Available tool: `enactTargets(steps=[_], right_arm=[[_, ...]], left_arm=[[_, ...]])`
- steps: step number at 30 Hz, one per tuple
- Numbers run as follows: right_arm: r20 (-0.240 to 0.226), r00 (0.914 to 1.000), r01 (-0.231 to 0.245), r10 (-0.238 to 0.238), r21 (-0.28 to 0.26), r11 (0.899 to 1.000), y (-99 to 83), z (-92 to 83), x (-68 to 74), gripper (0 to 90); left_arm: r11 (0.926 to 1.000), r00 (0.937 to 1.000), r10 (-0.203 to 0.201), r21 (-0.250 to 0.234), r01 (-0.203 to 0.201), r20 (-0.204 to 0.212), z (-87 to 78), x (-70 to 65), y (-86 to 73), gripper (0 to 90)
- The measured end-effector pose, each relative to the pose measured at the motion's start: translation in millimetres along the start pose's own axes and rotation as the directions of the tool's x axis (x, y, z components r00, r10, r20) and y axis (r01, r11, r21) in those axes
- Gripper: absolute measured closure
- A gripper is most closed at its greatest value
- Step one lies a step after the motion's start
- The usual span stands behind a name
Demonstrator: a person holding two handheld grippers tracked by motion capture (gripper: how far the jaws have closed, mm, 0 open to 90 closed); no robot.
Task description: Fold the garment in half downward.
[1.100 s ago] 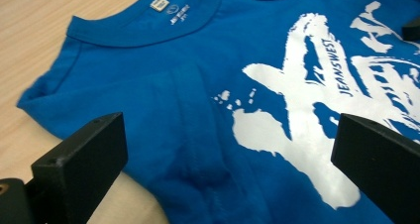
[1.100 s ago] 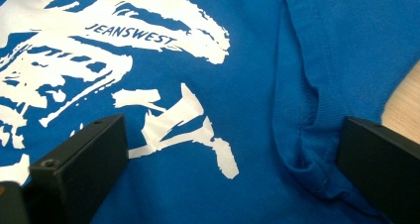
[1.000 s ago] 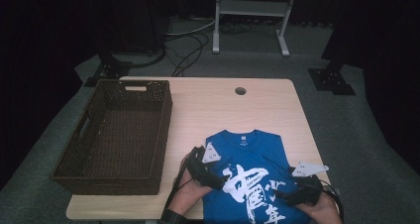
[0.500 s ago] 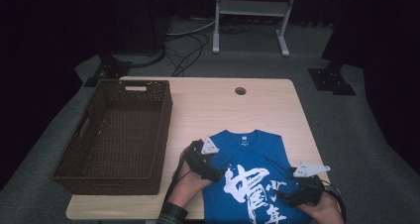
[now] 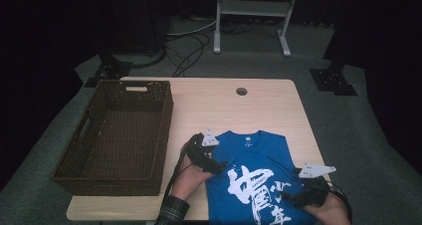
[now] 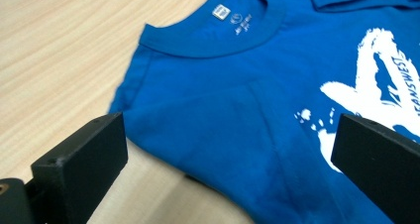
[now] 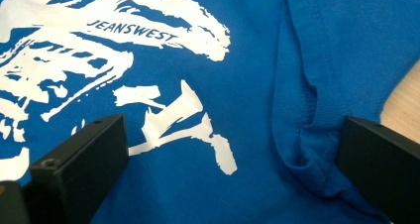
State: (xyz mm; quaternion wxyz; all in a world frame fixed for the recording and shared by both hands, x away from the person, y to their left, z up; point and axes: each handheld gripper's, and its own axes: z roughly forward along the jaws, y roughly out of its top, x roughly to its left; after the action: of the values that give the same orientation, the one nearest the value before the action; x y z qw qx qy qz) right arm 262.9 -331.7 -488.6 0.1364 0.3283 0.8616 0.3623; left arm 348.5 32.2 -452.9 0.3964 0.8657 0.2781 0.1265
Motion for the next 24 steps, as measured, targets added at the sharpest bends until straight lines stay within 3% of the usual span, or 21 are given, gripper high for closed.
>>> enactTargets(steps=[3, 9, 16, 24], right_arm=[[0.0, 1.0, 0.001, -0.001, 0.001, 1.0, -0.8, -0.9, -0.8, 0.0], [0.002, 1.0, -0.002, 0.002, 0.0, 1.0, -4.2, -4.2, -4.1, 0.0], [0.004, 1.0, -0.006, 0.006, -0.002, 1.0, -4.5, -4.3, -4.3, 0.0], [0.004, 1.0, -0.006, 0.006, -0.002, 1.0, -4.4, -4.3, -4.3, 0.0]], left_arm=[[0.9999, 1.0, 0.009, -0.012, -0.009, -0.002, 1.3, 4.6, 5.3, 0.7], [0.999, 0.9994, 0.033, 0.03, -0.033, -0.013, 7.7, 14.1, 15.5, 0.7], [0.9977, 0.9984, 0.029, 0.063, -0.026, -0.048, 17.8, 33.5, 16.8, 0.8], [0.9968, 0.9989, 0.023, 0.077, -0.02, -0.04, 24.4, 51.5, 16.0, 0.8]])
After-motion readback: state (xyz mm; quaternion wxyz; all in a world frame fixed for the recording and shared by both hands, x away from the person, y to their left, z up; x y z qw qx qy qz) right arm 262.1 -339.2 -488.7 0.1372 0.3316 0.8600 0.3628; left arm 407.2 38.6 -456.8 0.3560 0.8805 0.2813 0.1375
